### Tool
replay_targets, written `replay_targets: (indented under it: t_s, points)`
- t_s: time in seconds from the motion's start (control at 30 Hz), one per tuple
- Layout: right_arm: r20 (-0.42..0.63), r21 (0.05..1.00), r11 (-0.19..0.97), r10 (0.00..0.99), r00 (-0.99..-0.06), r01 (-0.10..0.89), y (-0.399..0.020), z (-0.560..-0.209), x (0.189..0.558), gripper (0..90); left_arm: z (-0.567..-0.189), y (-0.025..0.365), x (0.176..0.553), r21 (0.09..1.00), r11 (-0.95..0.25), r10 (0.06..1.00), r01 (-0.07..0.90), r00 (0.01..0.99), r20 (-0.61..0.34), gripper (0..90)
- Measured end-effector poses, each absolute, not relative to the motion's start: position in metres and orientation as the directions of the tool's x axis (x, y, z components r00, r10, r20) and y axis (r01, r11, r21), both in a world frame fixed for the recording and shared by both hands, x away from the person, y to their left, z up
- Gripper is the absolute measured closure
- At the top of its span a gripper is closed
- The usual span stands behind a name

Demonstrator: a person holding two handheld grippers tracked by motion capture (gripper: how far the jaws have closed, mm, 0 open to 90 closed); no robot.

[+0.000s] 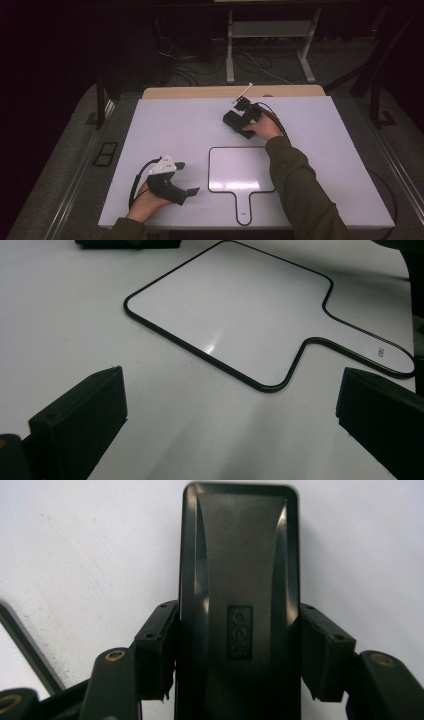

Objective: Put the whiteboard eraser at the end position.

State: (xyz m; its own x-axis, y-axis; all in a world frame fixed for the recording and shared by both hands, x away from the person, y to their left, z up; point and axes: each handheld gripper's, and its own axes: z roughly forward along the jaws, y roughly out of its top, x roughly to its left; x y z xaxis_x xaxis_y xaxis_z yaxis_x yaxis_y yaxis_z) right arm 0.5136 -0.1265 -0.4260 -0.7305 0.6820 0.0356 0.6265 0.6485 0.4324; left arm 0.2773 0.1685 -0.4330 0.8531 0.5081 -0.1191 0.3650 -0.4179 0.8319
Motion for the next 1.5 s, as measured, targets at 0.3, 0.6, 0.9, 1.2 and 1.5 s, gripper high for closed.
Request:
replay_targets:
  t_s: [0.3, 0.6, 0.9, 1.2, 1.5]
  points:
    - [0.075, 0.505, 0.59, 0.697, -0.713, 0.63, -0.135, -0.408, 0.508, 33.1, -0.435, 0.169, 0.28, 0.83, -0.423, 0.509, 0.363, 0.853, -0.113, 0.0]
    - [0.097, 0.576, 0.562, 0.674, -0.732, 0.593, -0.141, -0.385, 0.492, 24.9, -0.436, 0.169, 0.283, 0.838, -0.399, 0.526, 0.373, 0.842, -0.124, 0.0]
    - [0.084, 0.649, 0.537, 0.654, -0.752, 0.539, -0.144, -0.38, 0.47, 16.9, -0.435, 0.17, 0.281, 0.836, -0.408, 0.527, 0.367, 0.842, -0.112, 0.0]
    - [0.102, 0.717, 0.477, 0.65, -0.753, 0.508, -0.16, -0.382, 0.445, 16.8, -0.437, 0.169, 0.28, 0.832, -0.416, 0.521, 0.368, 0.846, -0.115, 0.0]
    - [0.104, 0.754, 0.439, 0.655, -0.748, 0.489, -0.175, -0.385, 0.421, 16.8, -0.437, 0.169, 0.279, 0.83, -0.419, 0.52, 0.368, 0.847, -0.112, 0.0]
